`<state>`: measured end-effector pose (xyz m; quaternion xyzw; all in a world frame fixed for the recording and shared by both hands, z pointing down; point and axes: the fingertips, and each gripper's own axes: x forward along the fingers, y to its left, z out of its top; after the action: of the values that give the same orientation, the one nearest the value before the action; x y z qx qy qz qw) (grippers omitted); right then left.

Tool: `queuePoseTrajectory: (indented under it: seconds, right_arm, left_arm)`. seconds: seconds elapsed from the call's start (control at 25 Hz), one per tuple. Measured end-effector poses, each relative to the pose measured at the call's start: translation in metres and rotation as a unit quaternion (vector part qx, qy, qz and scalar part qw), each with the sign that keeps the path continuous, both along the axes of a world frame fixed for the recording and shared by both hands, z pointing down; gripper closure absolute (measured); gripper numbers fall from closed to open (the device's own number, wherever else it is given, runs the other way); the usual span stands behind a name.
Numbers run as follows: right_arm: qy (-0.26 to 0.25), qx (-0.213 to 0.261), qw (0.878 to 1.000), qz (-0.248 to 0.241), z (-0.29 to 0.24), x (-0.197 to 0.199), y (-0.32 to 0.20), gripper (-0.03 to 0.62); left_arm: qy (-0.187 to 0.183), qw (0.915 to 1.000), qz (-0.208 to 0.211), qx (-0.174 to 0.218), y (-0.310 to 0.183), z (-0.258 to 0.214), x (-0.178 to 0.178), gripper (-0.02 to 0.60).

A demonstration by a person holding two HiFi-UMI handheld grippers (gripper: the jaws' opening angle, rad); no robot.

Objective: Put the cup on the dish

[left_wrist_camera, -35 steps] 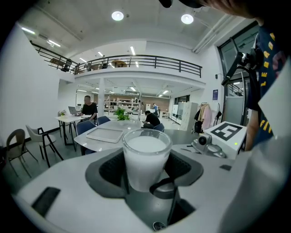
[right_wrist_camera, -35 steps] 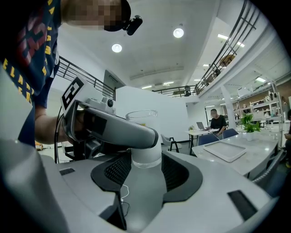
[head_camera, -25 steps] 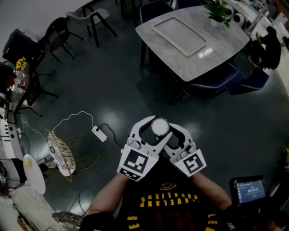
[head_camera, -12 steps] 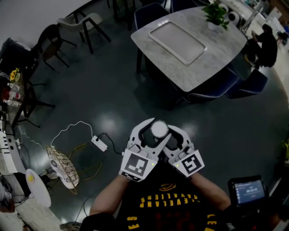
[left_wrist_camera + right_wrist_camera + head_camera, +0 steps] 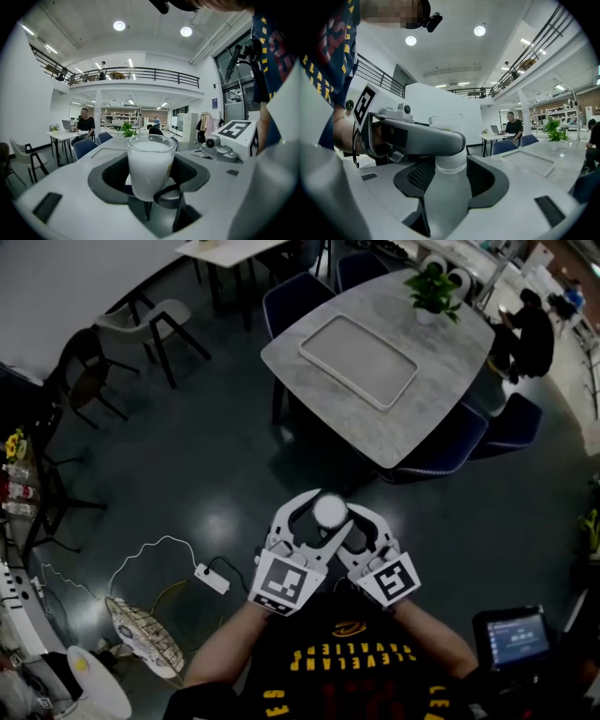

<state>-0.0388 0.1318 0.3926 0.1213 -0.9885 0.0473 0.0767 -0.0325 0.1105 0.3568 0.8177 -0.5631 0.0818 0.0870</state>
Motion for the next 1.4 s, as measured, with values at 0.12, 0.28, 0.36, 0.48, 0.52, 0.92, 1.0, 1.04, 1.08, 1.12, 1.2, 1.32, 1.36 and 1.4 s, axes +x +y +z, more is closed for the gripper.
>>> queuePoseTrajectory:
  seconds: [0.12, 0.28, 0.36, 0.48, 0.52, 0.92, 1.0, 1.04, 1.08, 1.12, 1.2, 1.32, 1.36, 1.4]
  right_arm:
    - [0.006, -0.007, 1.0, 0.016, 0.003, -0.017, -0.013, 0.384]
    - [0.01, -0.017, 0.999, 0.037, 0.009, -0.036, -0.031, 0.384]
    - [0.009, -0.017, 0.999, 0.044, 0.01, -0.045, -0.039, 0.384]
    - [0.009, -0.014, 0.999, 0.048, 0.011, -0.053, -0.051, 0.384]
    - [0.01, -0.013, 0.999, 0.049, 0.013, -0.055, -0.056, 0.384]
    - [0.005, -0.019, 0.999, 0.042, 0.029, -0.066, -0.107, 0.384]
    - [0.001, -0.02, 0.999, 0.04, 0.027, -0.066, -0.124, 0.384]
    - [0.0, -0.02, 0.999, 0.039, 0.026, -0.065, -0.133, 0.384]
    - [0.0, -0.02, 0.999, 0.037, 0.026, -0.064, -0.142, 0.384]
    - [0.0, -0.02, 0.999, 0.035, 0.026, -0.062, -0.152, 0.384]
    - [0.002, -0.02, 0.999, 0.033, 0.027, -0.057, -0.171, 0.384]
    - [0.004, -0.019, 0.999, 0.03, 0.029, -0.049, -0.201, 0.384]
    - [0.003, -0.019, 0.999, 0.03, 0.029, -0.047, -0.211, 0.384]
    - [0.001, -0.019, 0.999, 0.03, 0.028, -0.044, -0.22, 0.384]
  left_arm:
    - [0.003, 0.9998, 0.018, -0.005, -0.013, 0.003, -0.017, 0.318]
    - [-0.004, 0.9993, 0.037, -0.008, -0.03, 0.009, -0.035, 0.318]
    - [-0.008, 0.9989, 0.045, -0.008, -0.039, 0.01, -0.042, 0.318]
    - [-0.011, 0.9985, 0.053, -0.005, -0.051, 0.012, -0.05, 0.318]
    - [-0.01, 0.9985, 0.054, -0.004, -0.055, 0.013, -0.052, 0.318]
    - [-0.021, 0.9983, 0.052, -0.016, -0.107, 0.03, -0.062, 0.318]
    - [-0.024, 0.9983, 0.049, -0.016, -0.124, 0.028, -0.062, 0.318]
    - [-0.026, 0.9984, 0.048, -0.017, -0.133, 0.028, -0.061, 0.318]
    - [-0.026, 0.9984, 0.047, -0.017, -0.142, 0.027, -0.059, 0.318]
    - [-0.027, 0.9984, 0.045, -0.018, -0.151, 0.028, -0.057, 0.318]
    - [-0.028, 0.9985, 0.043, -0.018, -0.171, 0.029, -0.053, 0.318]
    - [-0.03, 0.9985, 0.041, -0.018, -0.201, 0.03, -0.045, 0.318]
    - [-0.032, 0.9985, 0.041, -0.018, -0.211, 0.03, -0.043, 0.318]
    - [-0.033, 0.9984, 0.042, -0.018, -0.219, 0.03, -0.04, 0.318]
